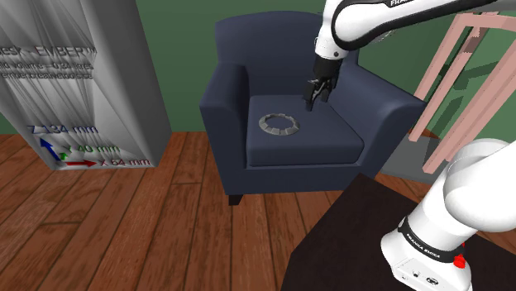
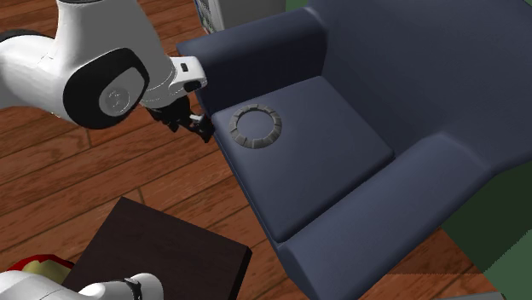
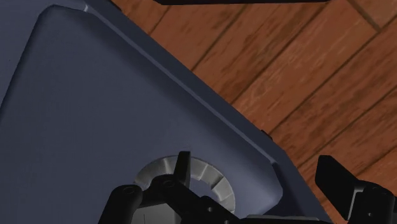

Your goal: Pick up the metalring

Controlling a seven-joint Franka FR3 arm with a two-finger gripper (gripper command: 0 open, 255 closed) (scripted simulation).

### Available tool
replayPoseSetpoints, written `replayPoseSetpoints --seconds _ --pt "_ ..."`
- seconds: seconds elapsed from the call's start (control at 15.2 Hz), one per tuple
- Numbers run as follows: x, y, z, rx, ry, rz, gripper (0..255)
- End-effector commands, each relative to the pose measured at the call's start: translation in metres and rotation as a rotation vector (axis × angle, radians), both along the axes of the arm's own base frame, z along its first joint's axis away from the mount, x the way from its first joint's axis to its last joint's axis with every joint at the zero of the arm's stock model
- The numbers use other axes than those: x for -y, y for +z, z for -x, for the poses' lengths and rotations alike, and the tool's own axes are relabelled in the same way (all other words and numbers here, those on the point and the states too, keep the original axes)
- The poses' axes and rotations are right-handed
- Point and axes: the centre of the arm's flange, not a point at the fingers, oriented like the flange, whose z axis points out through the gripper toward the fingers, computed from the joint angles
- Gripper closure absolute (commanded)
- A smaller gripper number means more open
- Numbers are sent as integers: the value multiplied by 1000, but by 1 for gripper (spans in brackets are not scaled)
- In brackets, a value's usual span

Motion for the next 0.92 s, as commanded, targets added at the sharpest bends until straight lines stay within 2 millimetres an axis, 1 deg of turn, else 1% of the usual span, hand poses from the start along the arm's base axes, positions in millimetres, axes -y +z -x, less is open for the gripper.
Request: replayPoseSetpoints --seconds 0.0,0.86 --pt "1 -15 -19 13 -1 -7 0" --pt "12 -118 -147 78 -3 -52 0"
